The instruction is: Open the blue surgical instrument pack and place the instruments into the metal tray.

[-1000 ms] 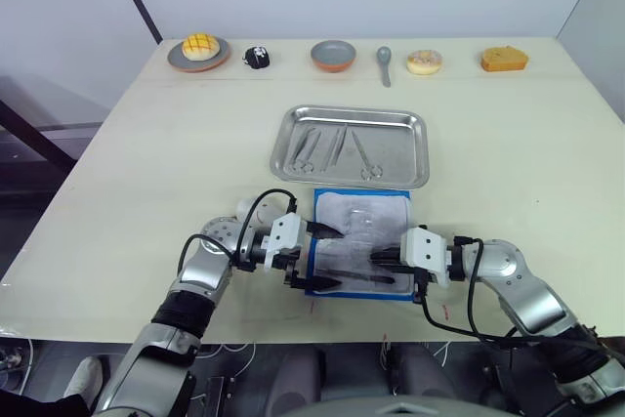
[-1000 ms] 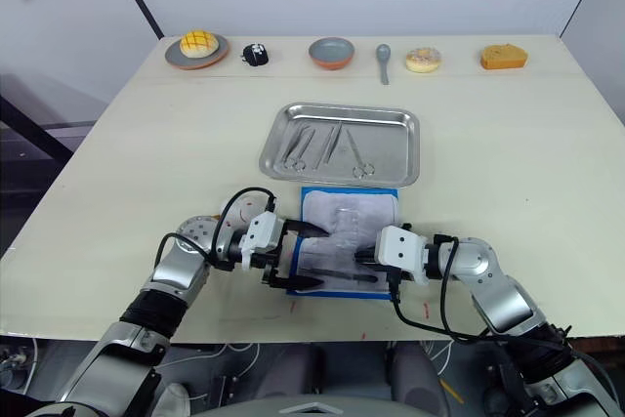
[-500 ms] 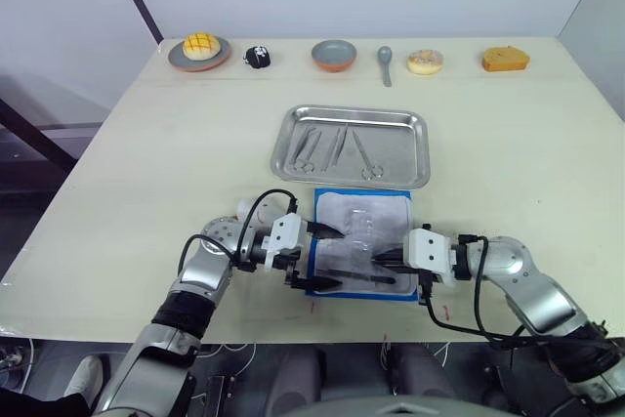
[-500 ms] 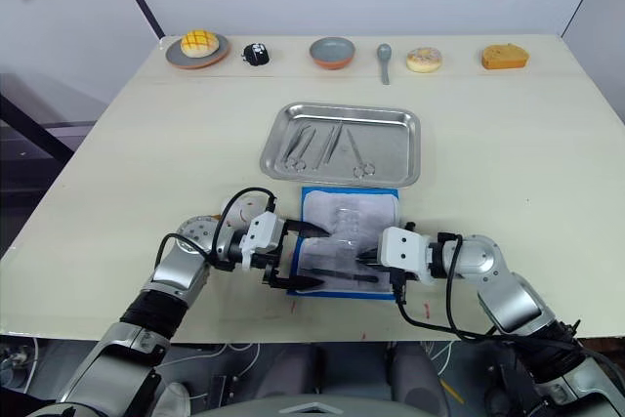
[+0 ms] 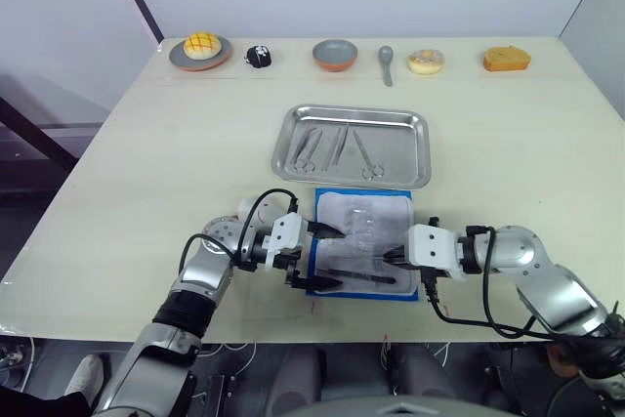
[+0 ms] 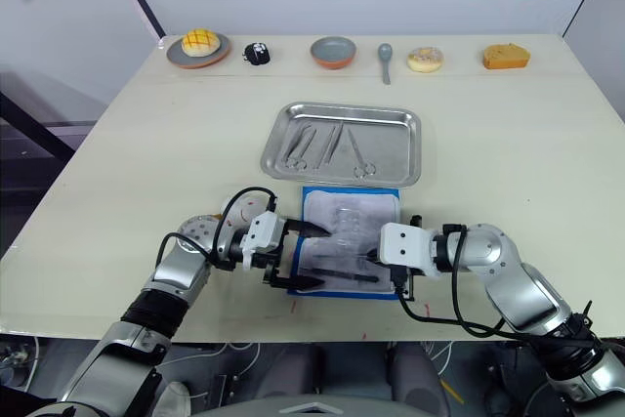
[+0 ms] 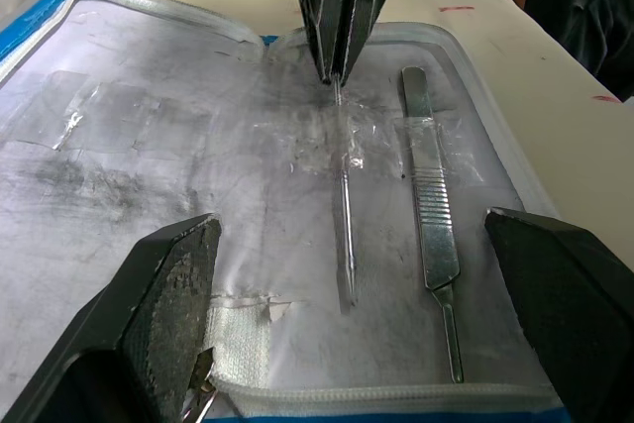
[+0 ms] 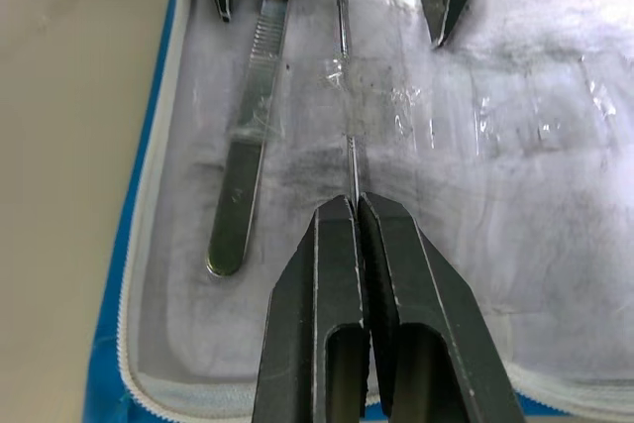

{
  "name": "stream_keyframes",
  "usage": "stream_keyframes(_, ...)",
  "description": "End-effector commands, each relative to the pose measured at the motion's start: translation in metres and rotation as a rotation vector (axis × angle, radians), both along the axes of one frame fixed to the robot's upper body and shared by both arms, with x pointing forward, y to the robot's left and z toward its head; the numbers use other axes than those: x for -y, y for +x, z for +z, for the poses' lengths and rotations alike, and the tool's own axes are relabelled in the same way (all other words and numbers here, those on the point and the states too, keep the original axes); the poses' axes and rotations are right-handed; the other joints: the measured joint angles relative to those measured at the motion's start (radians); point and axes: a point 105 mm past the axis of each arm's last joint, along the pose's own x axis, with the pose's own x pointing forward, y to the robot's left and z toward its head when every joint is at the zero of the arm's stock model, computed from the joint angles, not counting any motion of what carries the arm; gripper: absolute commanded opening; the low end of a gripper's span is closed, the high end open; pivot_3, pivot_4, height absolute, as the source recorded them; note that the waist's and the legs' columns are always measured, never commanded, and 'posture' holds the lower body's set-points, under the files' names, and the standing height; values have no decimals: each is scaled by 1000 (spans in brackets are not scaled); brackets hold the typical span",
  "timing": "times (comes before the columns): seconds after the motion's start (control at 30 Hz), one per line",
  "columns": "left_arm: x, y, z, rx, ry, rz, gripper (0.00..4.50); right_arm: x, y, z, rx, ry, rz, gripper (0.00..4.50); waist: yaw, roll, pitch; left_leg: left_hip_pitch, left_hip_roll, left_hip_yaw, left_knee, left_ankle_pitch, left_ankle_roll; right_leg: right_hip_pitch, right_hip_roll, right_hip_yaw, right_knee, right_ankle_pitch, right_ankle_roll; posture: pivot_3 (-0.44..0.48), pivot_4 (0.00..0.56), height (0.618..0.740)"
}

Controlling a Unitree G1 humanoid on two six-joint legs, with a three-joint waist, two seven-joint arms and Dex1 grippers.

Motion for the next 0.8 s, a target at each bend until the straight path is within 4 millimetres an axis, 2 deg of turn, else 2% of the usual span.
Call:
stream_keyframes(0.03,-3,-19,-34,-136,94,-31,4500,-1,-3,14,42,-22,40,117,0,0,0,0,0,0,0,0,0,0,0,0,0,0,0,0,150,732)
stream_keyframes(0.53,-1,-18,-36,-135,93,-40,4500,19,-5,31,105,-137,46,117,2,0,0,0,0,0,0,0,0,0,0,0,0,0,0,0,150,732)
stream_keyframes(0.8,2,-18,-37,-138,87,-44,4500,51,-6,39,118,-200,-14,117,4,1,0,-1,0,0,0,0,0,0,0,0,-1,0,0,0,150,732)
